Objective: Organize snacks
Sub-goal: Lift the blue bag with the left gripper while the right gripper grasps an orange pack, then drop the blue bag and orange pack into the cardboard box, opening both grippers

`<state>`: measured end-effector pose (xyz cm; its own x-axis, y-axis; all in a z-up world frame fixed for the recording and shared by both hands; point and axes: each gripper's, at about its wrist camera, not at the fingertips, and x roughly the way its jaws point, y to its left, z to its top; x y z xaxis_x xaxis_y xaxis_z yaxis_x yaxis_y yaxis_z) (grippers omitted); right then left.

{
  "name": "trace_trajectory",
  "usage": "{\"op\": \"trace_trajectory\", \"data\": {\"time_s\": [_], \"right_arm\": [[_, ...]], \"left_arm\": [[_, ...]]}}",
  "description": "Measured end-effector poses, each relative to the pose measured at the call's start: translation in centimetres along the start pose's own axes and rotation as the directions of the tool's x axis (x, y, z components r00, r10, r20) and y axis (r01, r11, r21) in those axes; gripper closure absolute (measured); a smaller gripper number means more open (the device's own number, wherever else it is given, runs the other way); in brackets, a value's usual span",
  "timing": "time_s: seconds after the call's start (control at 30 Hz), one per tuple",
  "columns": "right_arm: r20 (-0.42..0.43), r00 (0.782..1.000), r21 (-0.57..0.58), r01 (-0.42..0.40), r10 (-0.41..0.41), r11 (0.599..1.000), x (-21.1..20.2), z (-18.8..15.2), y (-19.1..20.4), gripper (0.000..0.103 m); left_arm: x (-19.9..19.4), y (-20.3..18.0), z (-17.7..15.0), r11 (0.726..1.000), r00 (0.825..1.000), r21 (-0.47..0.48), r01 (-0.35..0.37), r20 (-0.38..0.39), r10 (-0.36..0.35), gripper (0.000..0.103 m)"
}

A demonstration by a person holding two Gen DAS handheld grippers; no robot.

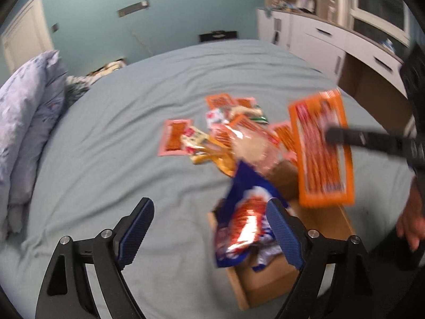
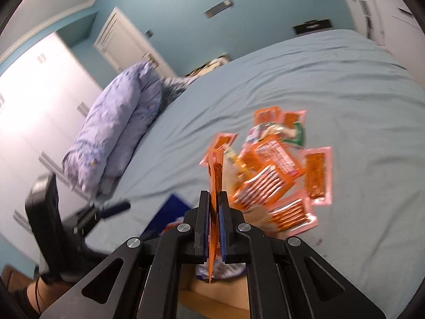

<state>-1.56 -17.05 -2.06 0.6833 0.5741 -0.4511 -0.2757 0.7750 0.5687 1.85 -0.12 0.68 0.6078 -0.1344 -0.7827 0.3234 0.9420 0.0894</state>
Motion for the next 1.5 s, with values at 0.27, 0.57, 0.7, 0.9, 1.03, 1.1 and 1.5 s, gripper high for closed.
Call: {"op": "trace_trajectory", "data": {"time_s": [0.27, 0.57, 0.7, 0.9, 1.03, 1.1, 1.5], "right_arm": [[-0.062, 0.998, -0.046, -0.017, 0.014, 0.999, 2.9, 0.0, 0.8, 0.098], [0.06, 0.952, -0.094, 0.304, -0.299, 0.948, 0.9, 3.0, -0.1, 0.027], [0.051, 0.873, -0.071, 0.488, -0.486, 0.87, 0.8, 4.4, -1.2, 0.027], [-0.009, 0.851, -0.031, 0.525, -0.526, 0.85, 1.1, 6.4, -2.5, 0.027], [0.045, 0.81, -0.036, 0.586, -0.584, 0.81, 0.2, 7.4, -2.3, 0.027], [0.067, 0.793, -0.024, 0.608, -0.606, 0.793, 0.1, 6.7, -2.2, 0.027], [-0.16, 0.822, 0.011, 0.555, -0.546, 0.832, 4.5, 7.1, -6.2, 0.027]], "left_arm": [[0.1, 2.4, -1.1, 0.989, 1.0, -0.147, -0.012, -0.029, 0.008, 0.016], [0.5, 2.1, -1.3, 0.99, 0.998, -0.133, -0.054, -0.038, 0.049, 0.015], [0.4, 1.6, -1.2, 0.991, 0.997, -0.106, -0.078, -0.035, 0.075, 0.015], [0.1, 1.5, -0.7, 0.99, 0.992, -0.062, -0.123, -0.014, 0.122, 0.01], [0.1, 2.6, -0.4, 0.987, 0.992, -0.096, -0.129, -0.031, 0.126, 0.004], [0.1, 3.2, -0.3, 0.984, 0.992, -0.121, -0.128, -0.034, 0.124, 0.003], [2.2, 4.4, 0.4, 0.979, 0.986, -0.154, -0.132, -0.123, 0.113, 0.002]]}}
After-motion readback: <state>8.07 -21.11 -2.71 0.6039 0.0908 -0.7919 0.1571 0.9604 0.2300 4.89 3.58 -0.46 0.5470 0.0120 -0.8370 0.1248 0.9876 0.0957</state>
